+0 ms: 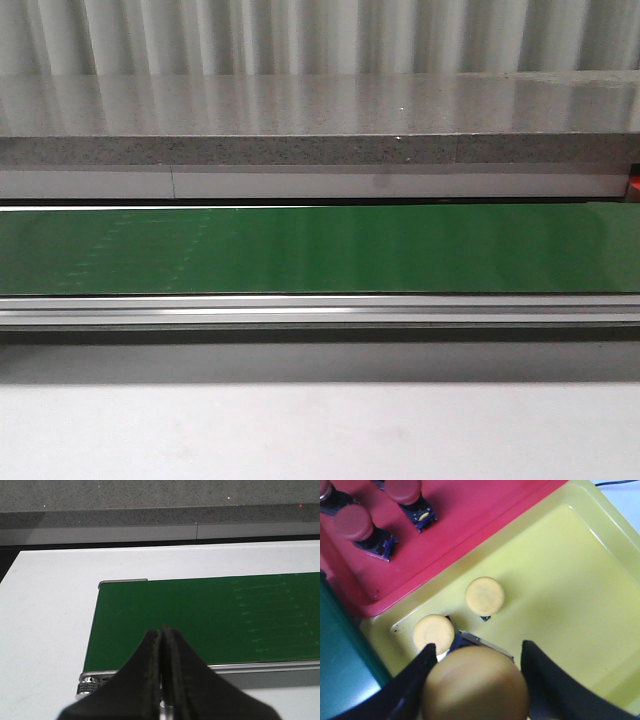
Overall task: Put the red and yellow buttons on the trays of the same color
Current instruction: 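Lower the yellow button into the yellow tray and open the right gripper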
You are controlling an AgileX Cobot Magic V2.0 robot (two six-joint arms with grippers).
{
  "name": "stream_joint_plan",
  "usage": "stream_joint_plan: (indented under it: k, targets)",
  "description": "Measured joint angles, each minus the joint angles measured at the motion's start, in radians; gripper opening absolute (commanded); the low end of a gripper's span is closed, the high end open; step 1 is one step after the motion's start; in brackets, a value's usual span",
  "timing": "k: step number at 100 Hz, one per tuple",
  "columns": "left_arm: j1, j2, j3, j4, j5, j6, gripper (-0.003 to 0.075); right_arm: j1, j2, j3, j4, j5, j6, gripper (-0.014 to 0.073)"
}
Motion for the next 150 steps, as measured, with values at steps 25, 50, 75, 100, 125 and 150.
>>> stream_joint_plan:
  k: [25, 50, 75, 100, 125, 150]
  targets:
    - [0.0, 0.0, 0.0, 0.0, 0.0, 0.0, -0.002, -0.008, 0.072, 0.0, -0.057, -0.001, 0.032, 0.0119]
    - [0.0, 0.0, 0.0, 0.0, 0.0, 0.0, -0.002, -0.008, 0.1, 0.037, -0.13, -0.037, 0.087, 0.0119]
    - [0.0, 0.0, 0.0, 0.0, 0.0, 0.0, -0.002, -0.008, 0.108, 0.149, -0.137, -0.147, 0.106, 0.0119]
    - [0.0, 0.0, 0.0, 0.0, 0.0, 0.0, -0.002, -0.008, 0.108, 0.2, -0.138, -0.244, 0.118, 0.0119]
    - [0.0, 0.0, 0.0, 0.0, 0.0, 0.0, -0.002, -0.008, 0.112, 0.227, -0.138, -0.297, 0.118, 0.0119]
    - [0.0, 0.0, 0.0, 0.0, 0.0, 0.0, -0.002, -0.008, 0.179, 0.227, -0.139, -0.31, 0.118, 0.0119]
